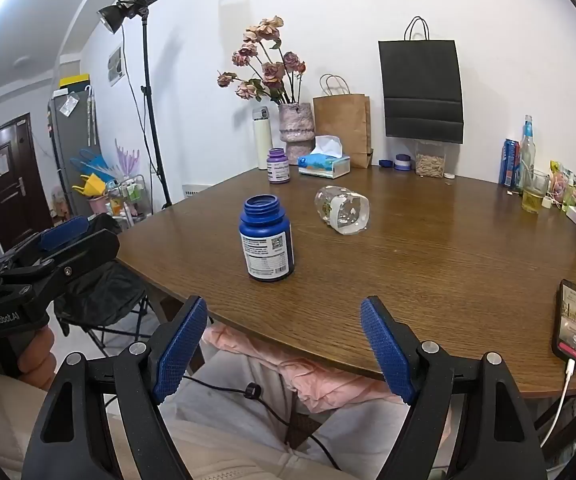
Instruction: Flip cup upright
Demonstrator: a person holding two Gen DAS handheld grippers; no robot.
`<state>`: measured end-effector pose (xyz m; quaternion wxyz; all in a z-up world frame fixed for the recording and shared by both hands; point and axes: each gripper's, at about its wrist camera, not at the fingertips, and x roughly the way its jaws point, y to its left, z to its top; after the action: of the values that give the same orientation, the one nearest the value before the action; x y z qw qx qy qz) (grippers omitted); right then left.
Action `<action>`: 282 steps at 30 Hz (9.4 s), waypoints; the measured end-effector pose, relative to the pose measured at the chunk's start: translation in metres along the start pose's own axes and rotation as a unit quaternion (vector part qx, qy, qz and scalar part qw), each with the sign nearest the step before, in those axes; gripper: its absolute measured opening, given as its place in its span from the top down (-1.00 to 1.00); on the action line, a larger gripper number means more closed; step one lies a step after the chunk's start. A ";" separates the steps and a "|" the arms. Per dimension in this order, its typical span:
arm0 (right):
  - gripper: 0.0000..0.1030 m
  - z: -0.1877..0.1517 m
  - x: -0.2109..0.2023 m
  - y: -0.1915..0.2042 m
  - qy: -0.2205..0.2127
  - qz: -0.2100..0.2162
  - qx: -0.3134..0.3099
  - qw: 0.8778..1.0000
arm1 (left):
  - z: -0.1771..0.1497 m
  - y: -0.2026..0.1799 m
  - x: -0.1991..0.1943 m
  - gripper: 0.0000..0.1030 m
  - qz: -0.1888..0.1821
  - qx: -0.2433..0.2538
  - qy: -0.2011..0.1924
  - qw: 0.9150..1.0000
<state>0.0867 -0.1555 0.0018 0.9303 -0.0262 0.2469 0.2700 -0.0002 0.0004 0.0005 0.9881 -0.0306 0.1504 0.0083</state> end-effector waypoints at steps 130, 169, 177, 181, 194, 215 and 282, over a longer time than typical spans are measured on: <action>-0.50 0.124 0.322 -0.107 0.169 0.090 -0.100 0.976 | 0.094 0.027 0.448 -0.01 -0.271 0.003 0.301 0.914; -0.69 0.181 0.205 -0.207 -0.059 0.230 0.235 0.943 | 0.168 -0.067 0.327 -0.12 -0.167 0.186 0.134 0.959; -0.59 0.174 0.222 -0.184 -0.033 0.348 0.278 0.895 | 0.157 -0.083 0.285 -0.14 -0.150 0.208 0.070 0.964; -0.31 0.174 0.218 -0.179 -0.022 0.317 0.250 0.914 | 0.150 -0.080 0.283 -0.16 -0.154 0.197 0.064 0.966; -0.31 0.158 0.189 -0.141 -0.037 0.196 0.099 0.975 | 0.123 -0.089 0.244 -0.20 -0.110 0.172 -0.006 0.979; -0.27 0.151 0.130 -0.090 -0.065 0.123 -0.066 0.988 | 0.081 -0.082 0.233 -0.35 -0.092 0.014 0.039 0.995; -0.64 0.104 0.102 -0.120 0.005 -0.067 0.028 0.997 | 0.071 -0.010 0.186 -1.00 0.003 0.023 0.066 0.998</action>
<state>0.2695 -0.1888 0.0341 0.9454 -0.0180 0.2565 0.2003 0.1990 -0.0038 0.0132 0.9765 -0.0077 0.2153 0.0060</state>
